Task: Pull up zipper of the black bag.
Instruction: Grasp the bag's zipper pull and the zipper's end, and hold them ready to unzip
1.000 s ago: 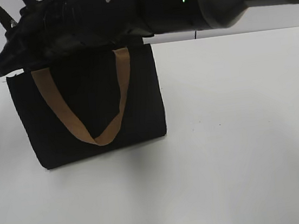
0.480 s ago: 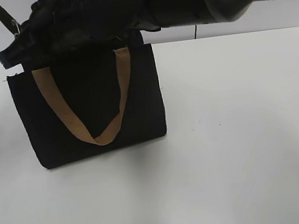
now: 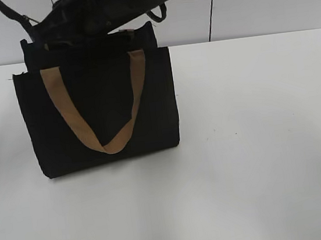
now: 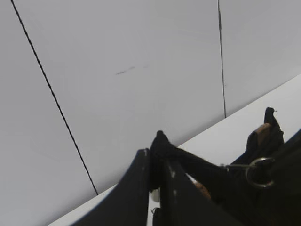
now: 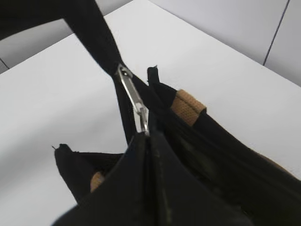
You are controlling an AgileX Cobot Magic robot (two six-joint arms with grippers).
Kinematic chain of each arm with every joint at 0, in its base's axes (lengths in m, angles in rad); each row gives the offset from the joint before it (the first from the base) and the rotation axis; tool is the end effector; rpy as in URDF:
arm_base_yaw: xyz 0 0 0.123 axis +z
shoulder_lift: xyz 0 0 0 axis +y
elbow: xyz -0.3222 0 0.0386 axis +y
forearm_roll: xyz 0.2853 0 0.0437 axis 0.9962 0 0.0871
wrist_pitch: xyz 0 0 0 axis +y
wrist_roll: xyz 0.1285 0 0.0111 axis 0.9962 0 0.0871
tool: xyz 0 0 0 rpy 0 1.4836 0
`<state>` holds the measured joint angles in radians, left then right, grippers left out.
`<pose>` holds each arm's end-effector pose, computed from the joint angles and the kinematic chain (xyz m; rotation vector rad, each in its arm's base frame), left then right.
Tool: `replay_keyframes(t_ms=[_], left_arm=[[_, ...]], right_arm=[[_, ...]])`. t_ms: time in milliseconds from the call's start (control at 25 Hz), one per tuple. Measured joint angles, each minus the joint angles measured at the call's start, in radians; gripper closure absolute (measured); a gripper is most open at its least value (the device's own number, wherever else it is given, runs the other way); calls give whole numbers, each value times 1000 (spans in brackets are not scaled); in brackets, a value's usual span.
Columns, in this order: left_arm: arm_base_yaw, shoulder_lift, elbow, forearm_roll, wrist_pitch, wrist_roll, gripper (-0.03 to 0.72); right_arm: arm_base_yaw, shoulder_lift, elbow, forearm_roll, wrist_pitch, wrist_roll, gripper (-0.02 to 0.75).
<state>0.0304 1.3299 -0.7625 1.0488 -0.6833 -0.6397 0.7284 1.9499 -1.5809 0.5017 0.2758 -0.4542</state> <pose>0.3342 -0.0604 0.3183 0.6383 1.5272 -0.2359 0.3973 0.3771 0.2817 -0.8091 1.9888 0.5897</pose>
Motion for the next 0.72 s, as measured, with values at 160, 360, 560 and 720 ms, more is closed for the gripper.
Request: replay_keyframes(t_ms=[160, 360, 560, 720], left_arm=[[-5, -16, 1, 3, 0, 0, 673], [-7, -39, 3, 2, 1, 1, 673], [-7, -49, 7, 0, 1, 1, 674], [-7, -60, 10, -8, 3, 1, 674]], right_arm=[[-13, -1, -1, 4, 38, 8, 752], [-16, -2, -2, 14, 54, 8, 752], [-16, -2, -3, 15, 64, 8, 752], [-23, -2, -3, 15, 93, 32, 752]])
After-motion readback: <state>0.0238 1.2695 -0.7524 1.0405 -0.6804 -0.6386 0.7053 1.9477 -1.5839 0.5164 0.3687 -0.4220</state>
